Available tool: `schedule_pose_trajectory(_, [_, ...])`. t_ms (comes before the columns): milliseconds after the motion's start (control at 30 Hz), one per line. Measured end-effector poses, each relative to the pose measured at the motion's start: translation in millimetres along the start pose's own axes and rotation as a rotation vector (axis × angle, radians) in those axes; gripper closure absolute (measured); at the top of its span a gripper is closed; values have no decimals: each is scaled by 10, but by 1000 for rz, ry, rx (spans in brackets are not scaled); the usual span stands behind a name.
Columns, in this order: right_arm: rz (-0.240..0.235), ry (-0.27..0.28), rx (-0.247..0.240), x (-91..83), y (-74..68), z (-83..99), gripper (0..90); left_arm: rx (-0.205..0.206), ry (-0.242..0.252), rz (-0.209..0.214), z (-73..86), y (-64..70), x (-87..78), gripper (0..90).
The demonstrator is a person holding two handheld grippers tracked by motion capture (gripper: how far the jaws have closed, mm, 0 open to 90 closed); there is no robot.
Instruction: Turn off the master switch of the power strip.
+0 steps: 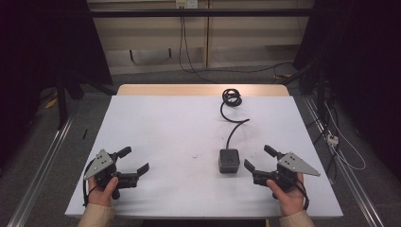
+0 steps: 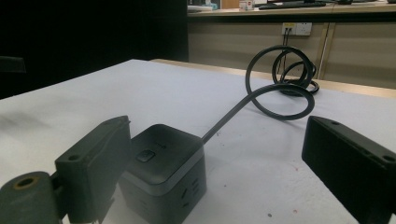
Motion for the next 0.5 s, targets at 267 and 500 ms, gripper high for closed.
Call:
schedule_pose_trajectory(267, [3, -16, -25, 44, -34, -22, 96, 2, 1, 0, 0, 2, 1, 40])
schedule_pose_trajectory(500, [2, -25, -24, 70, -41, -27, 119, 7, -1, 3, -1, 6, 5, 40])
Point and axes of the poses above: each handheld gripper's, and its own axes: x roughly forward along the jaws, z roughly out of its underside, y roughly to its right, the point moved 2 cm from there along x, roughly forward along the jaws, and after that the axes turned 10 degrees about x, right-handed, at the moved point
